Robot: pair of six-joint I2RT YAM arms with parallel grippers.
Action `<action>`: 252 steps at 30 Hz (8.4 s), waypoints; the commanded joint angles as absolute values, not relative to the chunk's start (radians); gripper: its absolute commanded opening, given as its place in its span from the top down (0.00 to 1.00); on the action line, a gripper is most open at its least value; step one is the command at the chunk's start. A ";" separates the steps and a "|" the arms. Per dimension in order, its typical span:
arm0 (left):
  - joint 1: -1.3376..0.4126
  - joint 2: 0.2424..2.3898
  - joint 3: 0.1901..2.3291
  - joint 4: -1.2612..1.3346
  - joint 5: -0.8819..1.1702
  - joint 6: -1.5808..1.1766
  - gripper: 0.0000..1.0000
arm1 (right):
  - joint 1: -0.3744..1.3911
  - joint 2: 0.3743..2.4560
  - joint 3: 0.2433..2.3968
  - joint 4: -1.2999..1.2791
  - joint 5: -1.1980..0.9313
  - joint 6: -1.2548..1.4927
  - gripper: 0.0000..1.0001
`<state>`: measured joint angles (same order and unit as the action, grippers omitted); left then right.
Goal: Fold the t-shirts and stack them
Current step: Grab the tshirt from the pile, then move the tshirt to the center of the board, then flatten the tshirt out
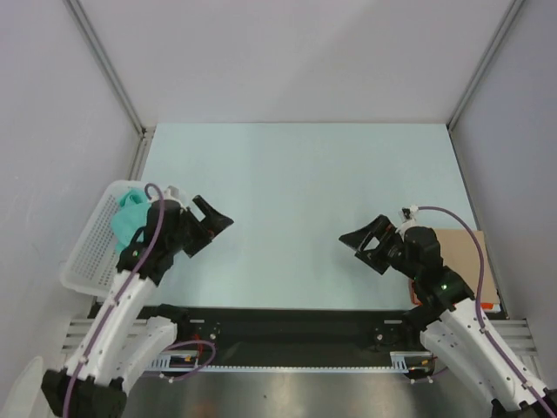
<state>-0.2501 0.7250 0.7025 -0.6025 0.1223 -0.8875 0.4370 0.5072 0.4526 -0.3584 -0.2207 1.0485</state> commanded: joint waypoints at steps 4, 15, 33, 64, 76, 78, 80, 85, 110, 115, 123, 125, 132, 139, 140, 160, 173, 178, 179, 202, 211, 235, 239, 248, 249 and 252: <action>-0.013 1.038 0.914 -0.855 0.144 -0.717 0.00 | 0.416 0.681 0.718 -0.762 -0.057 0.965 0.00; 0.414 1.347 1.178 -0.837 0.003 -0.647 0.00 | 0.215 0.719 0.759 -0.729 -0.474 0.809 0.00; 0.419 1.522 1.314 -0.853 -0.123 -0.603 1.00 | 0.181 0.765 0.848 -0.825 -0.451 0.664 0.00; -0.419 1.042 1.106 -0.835 0.113 -0.676 0.13 | 0.333 0.934 0.856 -0.709 -0.411 0.675 0.03; -0.491 0.978 0.781 -0.618 0.222 -0.703 0.18 | 0.434 1.449 1.018 -0.399 -0.341 0.629 0.36; -0.491 1.087 0.865 -0.601 0.212 -0.641 0.17 | 0.430 1.578 1.113 -0.410 -0.334 0.574 0.29; -0.491 1.178 0.999 -0.624 0.178 -0.545 0.15 | 0.426 1.664 1.187 -0.439 -0.318 0.529 0.28; -0.476 1.521 1.308 -0.724 0.074 -0.364 0.10 | 0.385 1.882 1.360 -0.482 -0.307 0.463 0.27; -0.380 1.885 1.511 -0.712 0.212 -0.307 0.60 | 0.394 2.052 1.488 -0.560 -0.336 0.407 0.68; -0.376 1.861 1.499 -0.707 0.186 -0.325 1.00 | 0.397 2.002 1.494 -0.586 -0.288 0.397 1.00; -0.376 1.518 1.395 -0.771 0.005 -0.394 1.00 | 0.495 1.751 1.543 -0.778 -0.166 0.402 1.00; -0.376 1.332 1.342 -0.795 0.003 -0.411 1.00 | 0.556 1.636 1.566 -0.821 -0.140 0.417 1.00; -0.385 0.858 1.293 -0.767 0.129 -0.439 1.00 | 0.701 1.390 1.713 -0.916 -0.077 0.544 1.00; -0.387 0.888 1.425 -0.827 0.146 -0.430 1.00 | 0.692 1.250 1.697 -0.942 -0.011 0.629 1.00; -0.387 0.912 1.421 -0.815 0.162 -0.428 1.00 | 0.680 1.249 1.691 -0.940 -0.002 0.621 1.00; -0.399 1.982 2.040 -0.822 0.028 -0.327 0.10 | 0.110 2.020 2.098 -1.094 0.152 0.339 0.42; -0.420 1.382 0.938 -0.653 0.135 -0.417 0.60 | 0.504 1.401 1.151 -0.746 -0.257 0.584 0.63; -0.407 1.419 0.894 -0.615 0.081 -0.475 0.62 | 0.595 1.325 0.930 -0.552 -0.337 0.796 0.78; -0.393 1.434 0.893 -0.591 0.086 -0.482 0.61 | 0.610 1.322 0.910 -0.502 -0.345 0.810 0.78; -0.377 1.614 0.879 -0.502 0.190 -0.525 0.55 | 0.716 1.462 0.696 -0.230 -0.267 1.173 0.48; -0.371 1.574 0.882 -0.555 0.131 -0.520 0.52 | 0.750 1.603 0.675 -0.149 -0.250 1.345 0.55; -0.371 1.637 0.913 -0.509 0.229 -0.558 1.00 | 0.586 1.131 0.880 -0.733 -0.048 0.893 1.00; -0.371 1.490 0.925 -0.626 0.193 -0.580 1.00 | 0.540 1.094 0.975 -0.908 0.050 0.821 1.00; -0.337 1.187 1.028 -0.903 0.158 -0.592 1.00 | 0.249 1.038 1.218 -1.068 0.049 0.598 1.00; -0.336 1.175 1.076 -0.917 0.150 -0.592 1.00 | 0.229 1.040 1.244 -1.069 0.023 0.560 1.00; -0.310 1.157 1.194 -0.969 0.141 -0.584 1.00 | 0.157 1.065 1.340 -1.078 0.020 0.514 1.00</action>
